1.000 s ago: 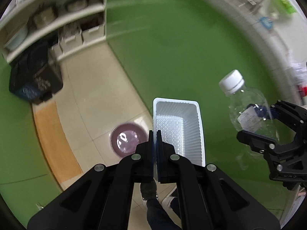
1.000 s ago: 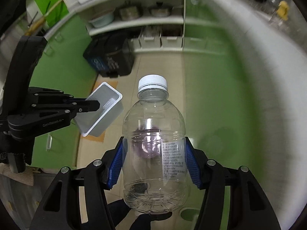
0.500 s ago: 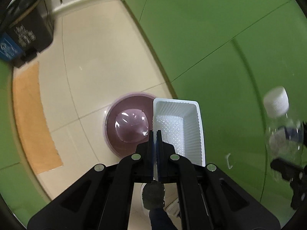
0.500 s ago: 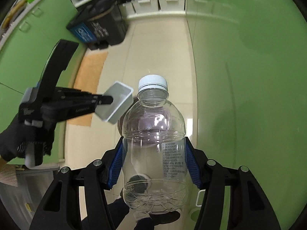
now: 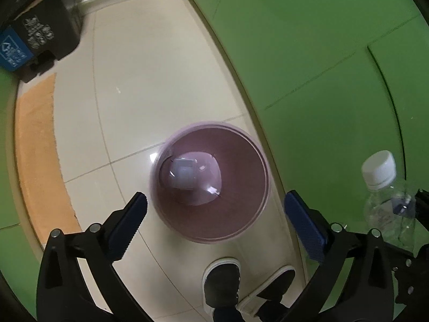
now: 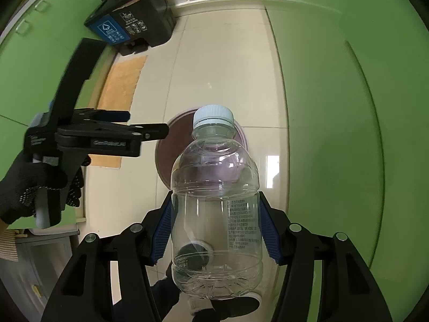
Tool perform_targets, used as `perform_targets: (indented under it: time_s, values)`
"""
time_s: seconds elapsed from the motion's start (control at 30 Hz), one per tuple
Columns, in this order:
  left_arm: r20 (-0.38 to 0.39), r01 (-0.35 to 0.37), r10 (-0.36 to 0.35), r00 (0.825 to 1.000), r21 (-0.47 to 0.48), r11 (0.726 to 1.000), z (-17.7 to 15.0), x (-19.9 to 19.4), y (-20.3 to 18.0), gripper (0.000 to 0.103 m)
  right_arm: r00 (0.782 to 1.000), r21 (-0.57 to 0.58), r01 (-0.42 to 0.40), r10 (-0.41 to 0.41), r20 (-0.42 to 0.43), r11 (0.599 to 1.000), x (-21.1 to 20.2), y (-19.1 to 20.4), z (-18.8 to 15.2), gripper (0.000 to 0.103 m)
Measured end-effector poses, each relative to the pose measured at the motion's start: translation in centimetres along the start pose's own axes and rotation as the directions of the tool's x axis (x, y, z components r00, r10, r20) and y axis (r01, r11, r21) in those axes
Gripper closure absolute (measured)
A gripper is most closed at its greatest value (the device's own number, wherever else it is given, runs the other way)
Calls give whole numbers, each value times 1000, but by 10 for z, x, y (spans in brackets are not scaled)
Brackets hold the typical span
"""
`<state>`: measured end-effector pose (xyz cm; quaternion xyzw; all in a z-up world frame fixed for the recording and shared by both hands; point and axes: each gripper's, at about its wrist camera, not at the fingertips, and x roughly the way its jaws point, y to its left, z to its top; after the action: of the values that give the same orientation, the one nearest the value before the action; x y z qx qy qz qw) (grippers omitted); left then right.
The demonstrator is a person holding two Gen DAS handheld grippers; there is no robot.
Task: Collect trash
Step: 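Open the left gripper to drop the tray while the right gripper drops the bottle into the bin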
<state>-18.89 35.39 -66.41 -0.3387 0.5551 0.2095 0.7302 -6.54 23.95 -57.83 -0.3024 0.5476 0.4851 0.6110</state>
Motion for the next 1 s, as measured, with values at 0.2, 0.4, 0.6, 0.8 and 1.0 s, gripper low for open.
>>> perform_targets:
  time_s: [0.2, 0.4, 0.6, 0.8, 1.0]
  values:
    - [44, -4, 6, 999, -44, 999, 1, -27, 18, 3, 1000, -36, -15, 15, 2, 999, 13, 11, 10, 46]
    - [134, 11, -9, 991, -18, 1000, -5, -49, 31, 3, 1000, -71, -20, 19, -10, 997, 39, 19, 16, 46]
    - [107, -44, 53, 993, -92, 995, -14, -53, 58, 3, 999, -88, -29, 25, -42, 996, 76, 23, 22, 45]
    - [139, -62, 80, 987, -131, 990, -33, -53, 77, 3, 999, -100, -8, 4, -45, 995, 106, 28, 28, 19]
    - [126, -79, 99, 987, -161, 984, -48, -54, 84, 3, 999, -91, 14, -17, -29, 996, 110, 28, 32, 7]
